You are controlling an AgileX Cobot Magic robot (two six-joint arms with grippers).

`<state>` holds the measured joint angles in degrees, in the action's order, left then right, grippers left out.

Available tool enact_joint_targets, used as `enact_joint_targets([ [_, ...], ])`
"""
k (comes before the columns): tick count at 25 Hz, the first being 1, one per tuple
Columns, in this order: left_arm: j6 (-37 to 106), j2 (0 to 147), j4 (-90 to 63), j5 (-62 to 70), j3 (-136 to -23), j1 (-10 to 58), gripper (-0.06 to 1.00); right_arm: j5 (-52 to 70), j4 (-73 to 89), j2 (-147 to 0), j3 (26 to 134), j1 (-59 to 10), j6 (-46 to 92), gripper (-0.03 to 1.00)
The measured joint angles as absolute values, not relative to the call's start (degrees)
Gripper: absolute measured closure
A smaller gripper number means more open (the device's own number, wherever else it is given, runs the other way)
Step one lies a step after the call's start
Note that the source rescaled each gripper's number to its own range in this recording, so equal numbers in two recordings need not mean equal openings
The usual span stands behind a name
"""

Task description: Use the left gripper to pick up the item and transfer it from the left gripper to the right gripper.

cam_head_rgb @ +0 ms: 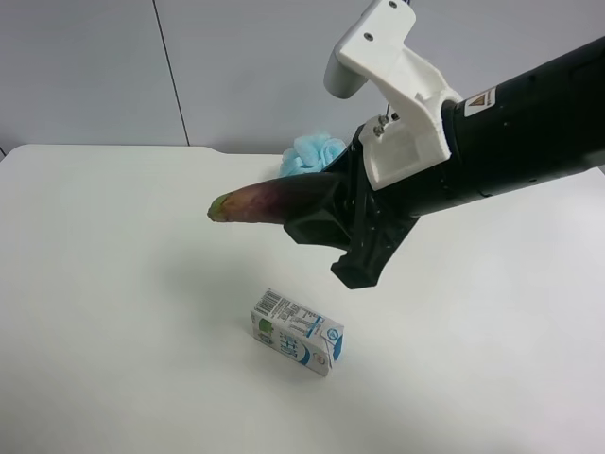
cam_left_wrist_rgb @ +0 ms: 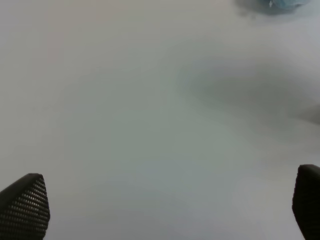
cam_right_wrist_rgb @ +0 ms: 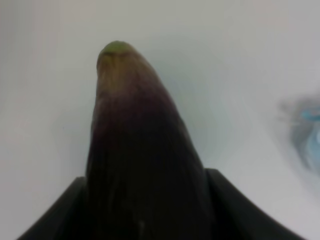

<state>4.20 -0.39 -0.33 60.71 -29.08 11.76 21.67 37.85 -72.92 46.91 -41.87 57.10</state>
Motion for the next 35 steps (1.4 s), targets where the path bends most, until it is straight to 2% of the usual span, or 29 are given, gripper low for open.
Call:
enact_joint_targets([
  [6,4.2,-0.39,-0.33,60.71,-29.08,10.14,-0.05,21.26,32.69,-72.92,46.91,-37.86,45.98,0.96],
  [10,4.2,-0.39,-0.39,60.71,-29.08,3.93,-0.05,23.01,28.63,-72.92,46.91,-31.31,41.24,0.96],
  [17,4.2,-0.39,-0.44,60.71,-29.08,-7.68,-0.05,25.83,27.42,-76.3,46.91,-21.28,41.15,0.96],
  [23,4.2,-0.39,-0.44,60.67,-29.08,-9.35,-0.05,25.2,26.13,-83.8,46.91,-20.37,42.09,0.96],
  [35,4.18,-0.39,-0.44,60.67,-29.08,-9.35,-0.05,14.0,23.54,-97.25,46.91,-20.32,43.71,0.96],
])
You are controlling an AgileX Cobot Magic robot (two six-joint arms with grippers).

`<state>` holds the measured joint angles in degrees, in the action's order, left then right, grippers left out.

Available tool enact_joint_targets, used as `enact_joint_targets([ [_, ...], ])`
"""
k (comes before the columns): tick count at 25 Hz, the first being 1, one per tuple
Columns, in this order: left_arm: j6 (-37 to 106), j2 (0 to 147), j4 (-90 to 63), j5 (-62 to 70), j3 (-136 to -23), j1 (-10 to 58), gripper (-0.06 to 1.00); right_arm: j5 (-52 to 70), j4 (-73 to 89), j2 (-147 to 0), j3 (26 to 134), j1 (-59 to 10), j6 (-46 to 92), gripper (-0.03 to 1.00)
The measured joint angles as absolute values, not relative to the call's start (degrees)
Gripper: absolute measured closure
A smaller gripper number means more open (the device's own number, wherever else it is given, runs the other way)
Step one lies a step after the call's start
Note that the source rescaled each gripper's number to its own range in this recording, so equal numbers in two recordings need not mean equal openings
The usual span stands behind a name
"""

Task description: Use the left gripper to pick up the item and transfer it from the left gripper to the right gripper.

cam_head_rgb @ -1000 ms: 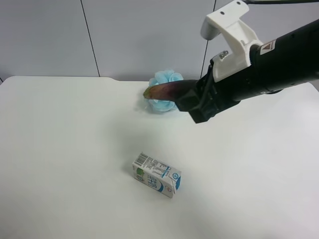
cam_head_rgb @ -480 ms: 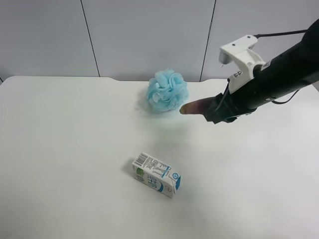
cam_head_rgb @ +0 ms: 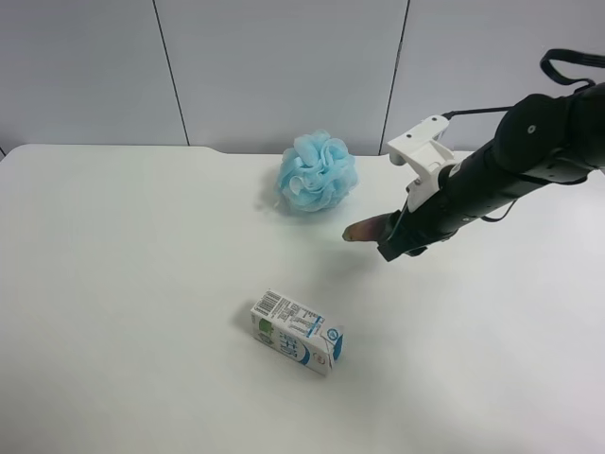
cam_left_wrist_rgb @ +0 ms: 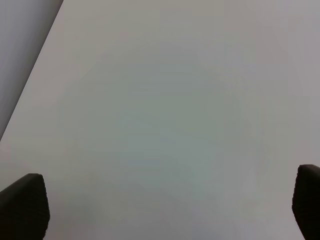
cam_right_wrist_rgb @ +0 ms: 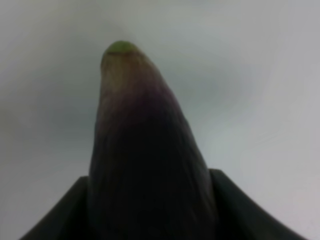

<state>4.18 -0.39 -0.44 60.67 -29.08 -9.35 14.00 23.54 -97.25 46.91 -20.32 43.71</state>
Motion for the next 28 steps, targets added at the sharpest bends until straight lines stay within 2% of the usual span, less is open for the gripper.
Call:
enact_joint_targets([
  [17,4.18,-0.39,-0.44,60.67,-29.08,-9.35,-0.05,20.12,21.66,-100.64,46.91,-20.32,43.71,0.96],
  [18,4.18,-0.39,-0.44,60.67,-29.08,-9.35,-0.05,21.05,21.06,-100.64,46.91,-20.32,43.71,0.91],
  [19,4.18,-0.39,-0.44,60.67,-29.08,-9.35,-0.05,21.8,20.3,-100.64,46.91,-20.32,43.65,0.78],
  [20,4.18,-0.39,-0.44,60.67,-29.08,-9.35,-0.05,22.1,19.57,-100.64,46.91,-20.32,43.46,0.64],
  [22,4.18,-0.39,-0.44,60.67,-29.08,-9.35,-0.05,22.37,18.31,-100.64,46.91,-20.32,42.19,0.29],
  [23,4.18,-0.39,-0.44,60.67,-29.08,-9.35,-0.05,22.37,17.65,-100.64,46.91,-20.32,41.14,0.16],
  [25,4.18,-0.39,-0.44,60.67,-29.08,-9.35,-0.05,22.43,16.33,-100.64,46.91,-20.32,39.39,0.04],
  [28,4.18,-0.39,-0.44,60.67,-29.08,-9.35,-0.05,22.43,15.32,-100.64,46.91,-20.32,38.01,-0.02],
])
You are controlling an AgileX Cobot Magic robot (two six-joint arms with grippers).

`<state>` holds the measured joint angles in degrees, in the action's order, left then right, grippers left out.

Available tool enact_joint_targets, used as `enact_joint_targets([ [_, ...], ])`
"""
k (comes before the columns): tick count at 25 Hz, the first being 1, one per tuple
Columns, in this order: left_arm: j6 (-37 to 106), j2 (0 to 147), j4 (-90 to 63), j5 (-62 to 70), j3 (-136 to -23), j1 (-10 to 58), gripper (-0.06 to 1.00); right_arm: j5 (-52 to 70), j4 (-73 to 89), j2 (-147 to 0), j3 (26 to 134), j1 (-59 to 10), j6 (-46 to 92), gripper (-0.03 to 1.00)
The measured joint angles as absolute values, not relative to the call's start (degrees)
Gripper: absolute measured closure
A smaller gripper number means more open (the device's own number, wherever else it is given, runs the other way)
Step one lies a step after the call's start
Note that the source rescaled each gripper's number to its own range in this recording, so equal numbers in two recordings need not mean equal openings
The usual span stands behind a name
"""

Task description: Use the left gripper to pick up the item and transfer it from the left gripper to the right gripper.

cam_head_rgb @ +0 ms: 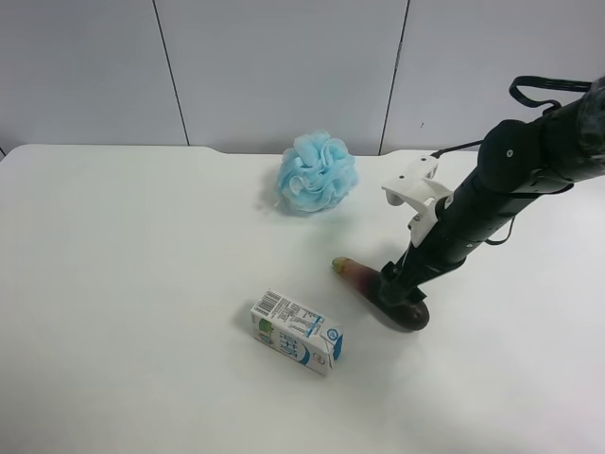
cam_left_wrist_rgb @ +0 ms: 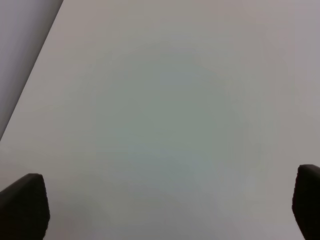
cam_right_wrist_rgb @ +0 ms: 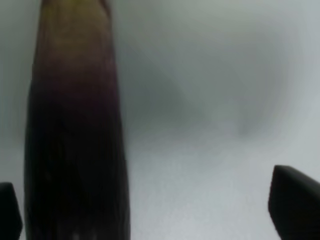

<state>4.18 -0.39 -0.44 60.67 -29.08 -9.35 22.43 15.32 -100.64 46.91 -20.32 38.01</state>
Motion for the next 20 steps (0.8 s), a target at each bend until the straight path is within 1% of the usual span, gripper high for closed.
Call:
enact_joint_targets([
  [11,4.18,-0.39,-0.44,60.67,-29.08,-9.35,-0.05,23.37,15.15,-100.59,47.15,-20.32,36.67,-0.03],
  [20,4.18,-0.39,-0.44,60.67,-29.08,-9.35,-0.05,28.9,16.05,-94.0,49.63,-20.32,36.05,-0.03],
])
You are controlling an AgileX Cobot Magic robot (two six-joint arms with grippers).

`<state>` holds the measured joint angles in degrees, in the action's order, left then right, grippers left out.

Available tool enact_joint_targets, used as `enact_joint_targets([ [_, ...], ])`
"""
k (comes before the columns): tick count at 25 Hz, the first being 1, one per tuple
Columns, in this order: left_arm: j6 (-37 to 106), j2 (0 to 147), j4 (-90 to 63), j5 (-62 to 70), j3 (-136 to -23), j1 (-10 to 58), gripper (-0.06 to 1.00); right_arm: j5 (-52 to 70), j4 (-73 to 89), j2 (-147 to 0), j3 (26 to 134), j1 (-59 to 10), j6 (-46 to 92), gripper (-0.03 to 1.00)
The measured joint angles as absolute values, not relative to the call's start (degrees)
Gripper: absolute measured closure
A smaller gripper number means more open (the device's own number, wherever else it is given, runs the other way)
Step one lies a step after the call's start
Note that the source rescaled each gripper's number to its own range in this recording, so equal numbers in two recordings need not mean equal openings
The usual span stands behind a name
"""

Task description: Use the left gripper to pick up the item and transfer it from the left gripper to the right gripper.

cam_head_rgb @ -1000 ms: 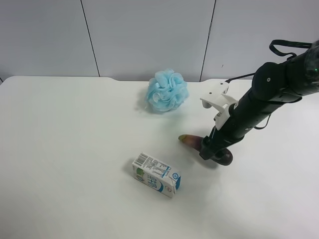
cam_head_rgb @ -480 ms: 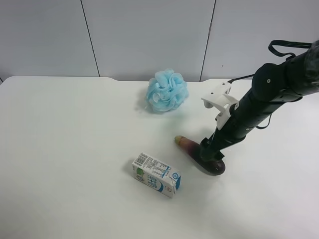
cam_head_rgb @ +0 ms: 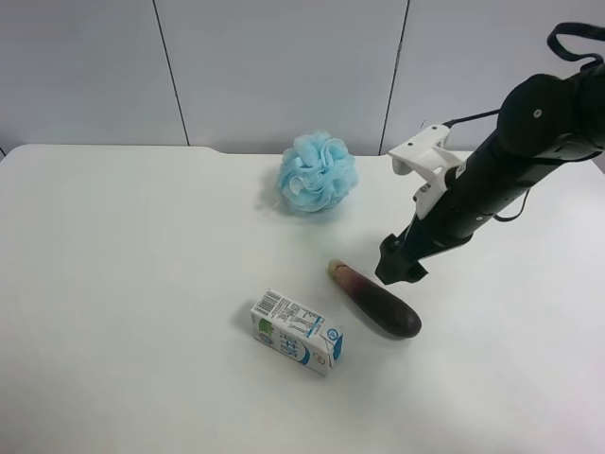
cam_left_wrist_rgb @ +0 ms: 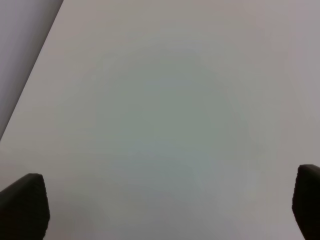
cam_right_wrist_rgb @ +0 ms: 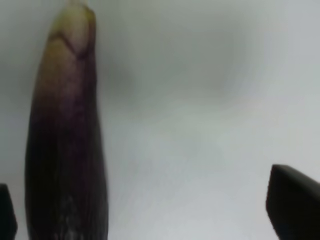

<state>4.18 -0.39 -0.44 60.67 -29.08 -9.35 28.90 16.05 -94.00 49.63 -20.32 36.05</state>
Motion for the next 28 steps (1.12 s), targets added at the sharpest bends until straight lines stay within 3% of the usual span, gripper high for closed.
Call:
enact_joint_targets([
  [9,4.18,-0.39,-0.44,60.67,-29.08,-9.35,-0.05,32.47,17.67,-86.32,49.63,-20.3,35.92,-0.03],
  [24,4.18,-0.39,-0.44,60.67,-29.08,-9.35,-0.05,60.85,14.97,-53.37,49.53,-20.3,23.42,-0.03],
  [28,4.18,-0.39,-0.44,60.67,-29.08,-9.35,-0.05,67.08,8.95,-39.52,43.9,-20.3,16.15,-0.03],
])
